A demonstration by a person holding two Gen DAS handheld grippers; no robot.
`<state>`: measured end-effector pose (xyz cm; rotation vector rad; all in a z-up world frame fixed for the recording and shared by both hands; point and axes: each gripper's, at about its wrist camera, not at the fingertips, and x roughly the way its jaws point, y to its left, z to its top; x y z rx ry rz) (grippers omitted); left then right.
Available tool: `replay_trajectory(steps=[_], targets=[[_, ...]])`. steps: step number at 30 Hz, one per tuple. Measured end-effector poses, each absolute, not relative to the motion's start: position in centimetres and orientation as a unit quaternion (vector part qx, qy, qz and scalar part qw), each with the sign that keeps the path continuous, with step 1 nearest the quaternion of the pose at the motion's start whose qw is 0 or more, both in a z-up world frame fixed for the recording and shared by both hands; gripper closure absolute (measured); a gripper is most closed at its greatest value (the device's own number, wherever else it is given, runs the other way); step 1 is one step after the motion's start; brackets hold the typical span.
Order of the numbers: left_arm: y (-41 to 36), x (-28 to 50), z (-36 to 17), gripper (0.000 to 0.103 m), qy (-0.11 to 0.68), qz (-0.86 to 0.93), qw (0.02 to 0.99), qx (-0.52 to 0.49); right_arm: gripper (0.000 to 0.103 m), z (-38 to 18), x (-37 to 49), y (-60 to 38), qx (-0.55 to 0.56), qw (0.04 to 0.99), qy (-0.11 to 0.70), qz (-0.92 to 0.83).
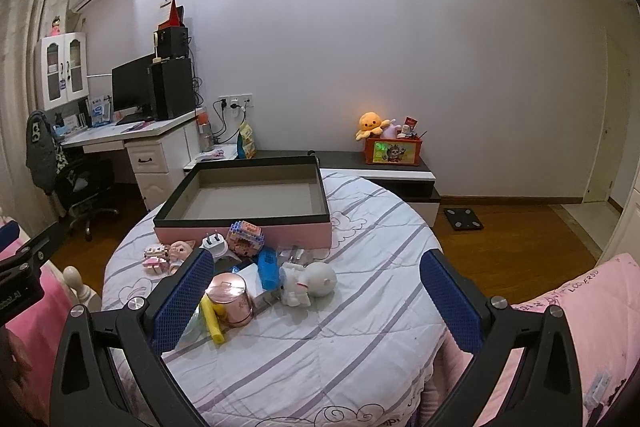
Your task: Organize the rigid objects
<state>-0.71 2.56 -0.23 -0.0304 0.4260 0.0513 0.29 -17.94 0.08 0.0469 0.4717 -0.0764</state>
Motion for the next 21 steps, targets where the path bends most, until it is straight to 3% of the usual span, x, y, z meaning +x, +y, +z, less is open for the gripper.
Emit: replay_trajectory(steps=[21], targets=[[1.7, -0.1, -1.2, 0.0, 0.236, 0.017, 0.972, -0.011, 0.0, -1.0, 0.9, -17.6, 0.022, 0.969, 0.246, -0.025]])
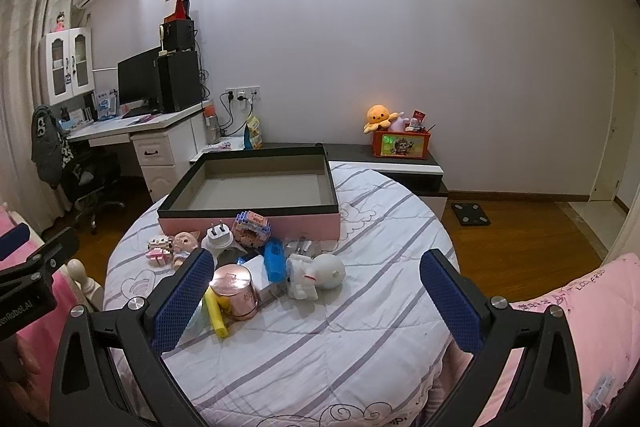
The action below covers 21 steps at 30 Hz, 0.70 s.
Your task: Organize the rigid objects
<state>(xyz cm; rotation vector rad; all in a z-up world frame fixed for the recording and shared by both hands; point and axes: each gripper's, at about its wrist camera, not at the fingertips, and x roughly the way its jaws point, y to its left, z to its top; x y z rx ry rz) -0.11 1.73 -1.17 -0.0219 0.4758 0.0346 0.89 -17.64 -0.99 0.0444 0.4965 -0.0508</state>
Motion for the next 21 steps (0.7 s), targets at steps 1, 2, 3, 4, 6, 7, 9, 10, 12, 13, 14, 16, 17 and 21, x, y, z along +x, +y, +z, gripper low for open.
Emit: replay_trajectory(steps=[1, 2, 3, 4, 6, 7, 9, 10, 12, 13, 14, 16, 17, 21], targets=[[1.73, -0.12, -1.21, 0.0, 0.236, 0.018, 0.972, -0.011, 0.0, -1.02, 0.93, -17.59, 0.022, 0.969, 0.246, -0.025], [1.75, -0.16, -1.24, 0.0, 0.236, 0.018, 0.972, -0.012, 0.0, -1.06, 0.95, -17.54, 0.021, 0.969, 0.247, -0.023], [1.75, -0.15, -1.24, 0.0, 0.235, 0.018, 0.972, -0.011, 0.0, -1.07, 0.96, -17.53, 0.021, 0.969, 0.247, -0.023], [1.74, -0.17, -1.23, 0.0, 0.235, 0.018, 0.972, -0.012, 0.0, -1.08, 0.94, -17.47, 0.021, 0.969, 0.246, -0.023], [1.75, -0.18, -1.24, 0.0, 0.235, 0.017, 0.972, -0.012, 0.0, -1.05, 0.89, -17.44, 0.021, 0.969, 0.246, -0.022], [1.76, -0.18, -1.24, 0.0, 0.234, 0.017, 0.972, -0.012, 0.0, -1.03, 0.87, -17.4, 0.02, 0.969, 0.245, -0.022], [1.73, -0.19, -1.28, 0.0, 0.234, 0.017, 0.972, -0.012, 0.0, -1.02, 0.86, -17.28, 0.02, 0.969, 0.244, -0.022], [1.72, -0.18, -1.29, 0.0, 0.234, 0.017, 0.972, -0.012, 0.0, -1.01, 0.86, -17.24, 0.02, 0.969, 0.244, -0.022], [1.73, -0.19, -1.28, 0.0, 0.234, 0.018, 0.972, -0.012, 0.0, -1.0, 0.85, -17.23, 0.019, 0.969, 0.245, -0.021], [1.73, -0.2, -1.28, 0.0, 0.234, 0.018, 0.972, -0.012, 0.0, -0.99, 0.83, -17.18, 0.019, 0.969, 0.245, -0.021], [1.72, -0.18, -1.28, 0.0, 0.234, 0.017, 0.972, -0.012, 0.0, -0.98, 0.83, -17.18, 0.019, 0.969, 0.245, -0.021], [1.71, -0.19, -1.29, 0.0, 0.234, 0.017, 0.972, -0.012, 0.0, -0.98, 0.8, -17.16, 0.02, 0.969, 0.244, -0.021], [1.7, -0.21, -1.3, 0.0, 0.234, 0.017, 0.972, -0.012, 0.0, -0.98, 0.82, -17.15, 0.019, 0.969, 0.244, -0.021], [1.67, -0.17, -1.31, 0.0, 0.234, 0.016, 0.972, -0.012, 0.0, -0.98, 0.83, -17.17, 0.019, 0.969, 0.244, -0.021]])
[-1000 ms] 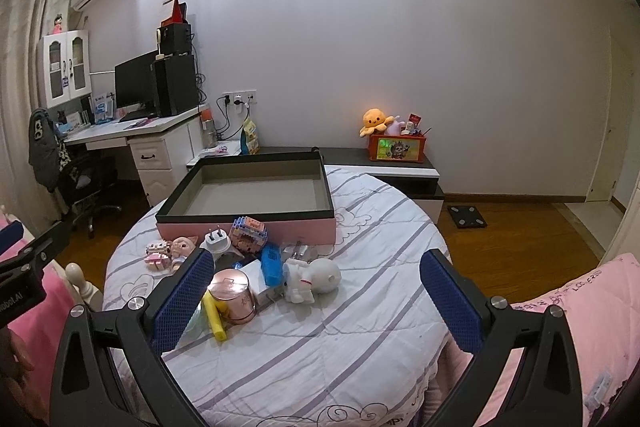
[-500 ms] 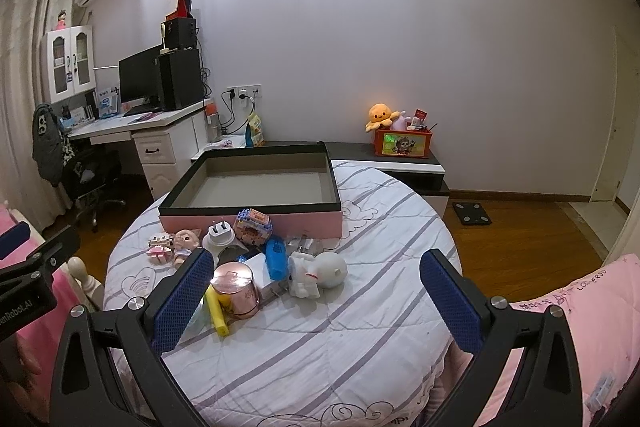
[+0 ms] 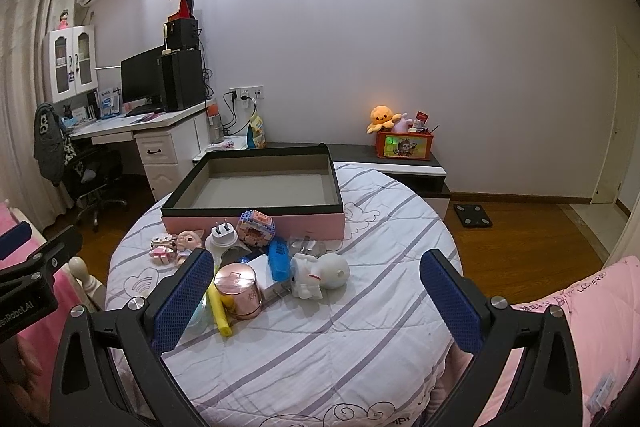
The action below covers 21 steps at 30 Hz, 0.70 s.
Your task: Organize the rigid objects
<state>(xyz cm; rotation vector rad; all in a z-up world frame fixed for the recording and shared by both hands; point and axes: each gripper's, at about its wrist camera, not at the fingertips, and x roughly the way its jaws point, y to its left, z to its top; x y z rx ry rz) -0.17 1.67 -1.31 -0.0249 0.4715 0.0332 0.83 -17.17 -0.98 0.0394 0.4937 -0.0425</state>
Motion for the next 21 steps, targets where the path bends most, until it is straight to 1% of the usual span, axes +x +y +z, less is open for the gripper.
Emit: replay_trajectory(steps=[21], targets=[[1.62, -0.26, -1.35, 0.0, 0.234, 0.016, 0.972, -0.014, 0.0, -0.89, 0.88, -17.14, 0.017, 0.969, 0.247, -0.017]])
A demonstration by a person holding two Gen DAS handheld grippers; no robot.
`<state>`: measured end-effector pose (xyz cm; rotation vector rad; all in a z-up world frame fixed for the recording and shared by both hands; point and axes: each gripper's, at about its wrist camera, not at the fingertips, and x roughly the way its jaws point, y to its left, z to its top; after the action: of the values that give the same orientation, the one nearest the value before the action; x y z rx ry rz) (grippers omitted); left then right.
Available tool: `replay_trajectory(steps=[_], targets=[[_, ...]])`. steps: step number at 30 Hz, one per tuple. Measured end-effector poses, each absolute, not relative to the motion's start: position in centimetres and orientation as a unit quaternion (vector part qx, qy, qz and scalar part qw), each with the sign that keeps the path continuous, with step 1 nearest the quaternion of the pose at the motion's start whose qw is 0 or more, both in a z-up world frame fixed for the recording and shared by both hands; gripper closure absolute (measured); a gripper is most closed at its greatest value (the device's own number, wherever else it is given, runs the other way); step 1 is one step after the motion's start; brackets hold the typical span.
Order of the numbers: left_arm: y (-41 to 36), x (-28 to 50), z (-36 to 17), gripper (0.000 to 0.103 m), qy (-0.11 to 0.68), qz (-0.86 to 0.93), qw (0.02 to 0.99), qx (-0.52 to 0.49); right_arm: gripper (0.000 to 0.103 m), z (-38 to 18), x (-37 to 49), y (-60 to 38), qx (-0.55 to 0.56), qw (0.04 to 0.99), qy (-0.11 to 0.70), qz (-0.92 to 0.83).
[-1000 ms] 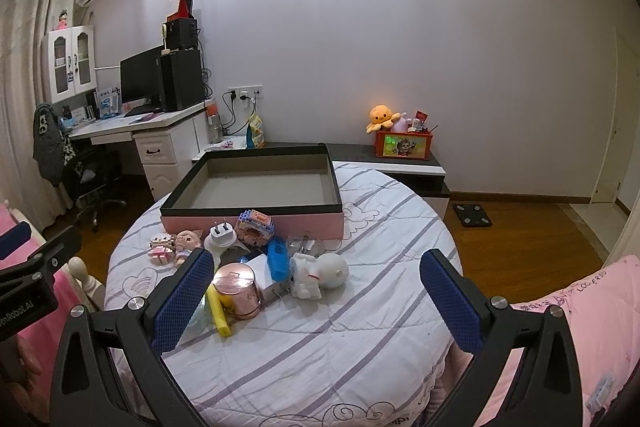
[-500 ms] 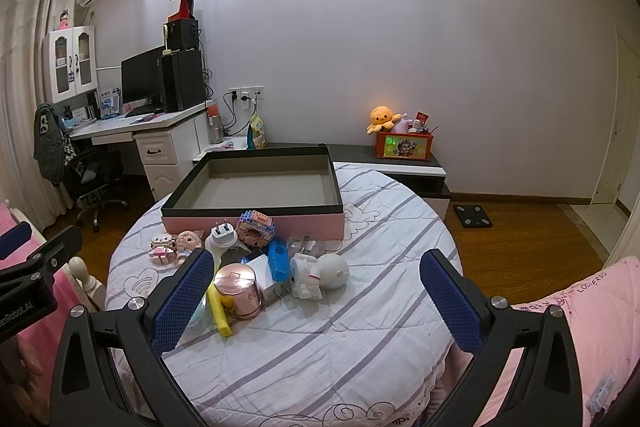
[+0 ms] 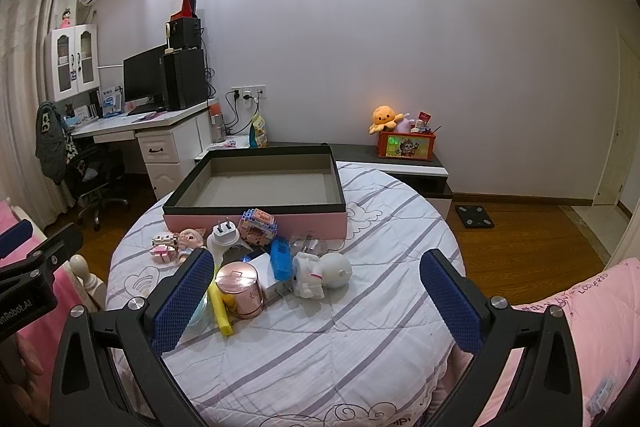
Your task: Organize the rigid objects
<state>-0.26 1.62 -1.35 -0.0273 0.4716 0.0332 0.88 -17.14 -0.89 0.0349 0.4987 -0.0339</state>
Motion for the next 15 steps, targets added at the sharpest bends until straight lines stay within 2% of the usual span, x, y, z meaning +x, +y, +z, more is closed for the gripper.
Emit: replay_trajectory(steps=[6, 15], targets=[[0.7, 0.3, -2.1, 0.0, 0.244, 0.013, 0.97, -0.015, 0.0, -1.8, 1.5, -17.3, 0.017, 0.966, 0.257, -0.015], [-0.8, 3.2, -6.6, 0.0, 0.3, -0.004, 0.954, -0.018, 0.0, -5.7, 4.1, -17.6, 0.016, 0.953, 0.304, -0.008]])
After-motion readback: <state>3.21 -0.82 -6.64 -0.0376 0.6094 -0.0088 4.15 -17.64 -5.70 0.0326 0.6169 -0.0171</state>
